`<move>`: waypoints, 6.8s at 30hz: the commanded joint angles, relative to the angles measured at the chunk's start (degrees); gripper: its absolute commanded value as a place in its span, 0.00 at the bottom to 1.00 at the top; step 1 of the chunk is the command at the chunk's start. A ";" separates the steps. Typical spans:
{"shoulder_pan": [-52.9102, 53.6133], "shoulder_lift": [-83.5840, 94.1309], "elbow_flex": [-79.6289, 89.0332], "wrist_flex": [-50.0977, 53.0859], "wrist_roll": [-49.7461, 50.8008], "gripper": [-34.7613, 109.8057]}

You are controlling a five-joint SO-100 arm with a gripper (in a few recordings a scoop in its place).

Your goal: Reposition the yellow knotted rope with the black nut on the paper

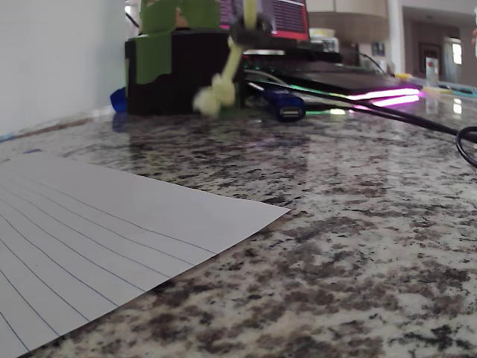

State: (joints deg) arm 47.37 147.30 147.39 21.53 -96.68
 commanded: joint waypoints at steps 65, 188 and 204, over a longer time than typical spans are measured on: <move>-25.31 37.79 21.27 32.52 129.37 0.24; -42.54 -16.88 -10.99 29.36 52.29 0.52; -39.46 -37.44 -27.33 37.27 52.47 0.48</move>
State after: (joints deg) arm 7.21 111.80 123.57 59.68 -44.74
